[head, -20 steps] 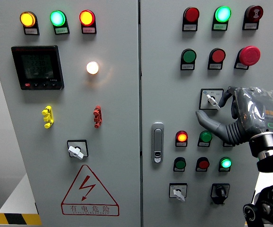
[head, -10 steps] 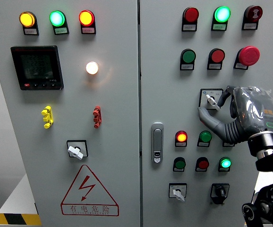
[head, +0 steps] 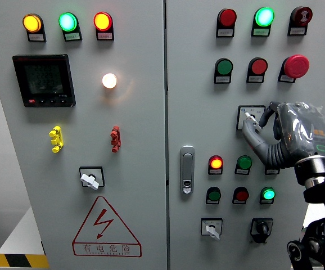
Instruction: Rotate and turn off gray switch
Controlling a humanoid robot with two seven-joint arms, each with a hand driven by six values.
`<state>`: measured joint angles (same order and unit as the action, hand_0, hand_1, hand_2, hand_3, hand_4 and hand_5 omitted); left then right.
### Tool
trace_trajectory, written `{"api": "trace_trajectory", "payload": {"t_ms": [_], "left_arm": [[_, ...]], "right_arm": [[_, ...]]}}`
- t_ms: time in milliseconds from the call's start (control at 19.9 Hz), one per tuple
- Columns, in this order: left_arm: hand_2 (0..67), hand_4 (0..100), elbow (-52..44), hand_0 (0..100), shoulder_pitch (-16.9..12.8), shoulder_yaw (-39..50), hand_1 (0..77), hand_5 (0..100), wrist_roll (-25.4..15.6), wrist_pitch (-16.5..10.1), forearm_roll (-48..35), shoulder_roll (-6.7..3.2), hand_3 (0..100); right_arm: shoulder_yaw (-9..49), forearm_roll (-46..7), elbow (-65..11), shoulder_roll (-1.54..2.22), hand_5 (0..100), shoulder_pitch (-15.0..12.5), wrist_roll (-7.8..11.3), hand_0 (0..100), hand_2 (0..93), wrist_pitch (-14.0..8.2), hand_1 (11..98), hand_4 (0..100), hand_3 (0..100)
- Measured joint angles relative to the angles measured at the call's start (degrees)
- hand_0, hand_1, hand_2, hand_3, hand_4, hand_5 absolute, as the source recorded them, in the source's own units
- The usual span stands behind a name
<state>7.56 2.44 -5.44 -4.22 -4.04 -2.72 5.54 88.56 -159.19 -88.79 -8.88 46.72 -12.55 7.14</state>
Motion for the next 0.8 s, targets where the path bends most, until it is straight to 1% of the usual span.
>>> {"api": "trace_trajectory", "payload": {"t_ms": [402, 804], "left_arm": [[13.4, 8, 0.0, 84, 0.0, 0.0, 0.0, 11, 0.0, 0.0, 0.0, 0.00, 19], [13.4, 8, 0.0, 84, 0.0, 0.0, 0.0, 11, 0.0, 0.0, 0.0, 0.00, 19]], "right_arm": [[-0.9, -0.1, 0.1, 0.01, 100, 0.2, -1.29, 57, 68.6, 0.0, 31.5, 100, 100], [-1.0, -0.1, 0.0, 0.01, 100, 0.2, -1.51, 59, 70.5, 0.0, 32.8, 100, 100]]}}
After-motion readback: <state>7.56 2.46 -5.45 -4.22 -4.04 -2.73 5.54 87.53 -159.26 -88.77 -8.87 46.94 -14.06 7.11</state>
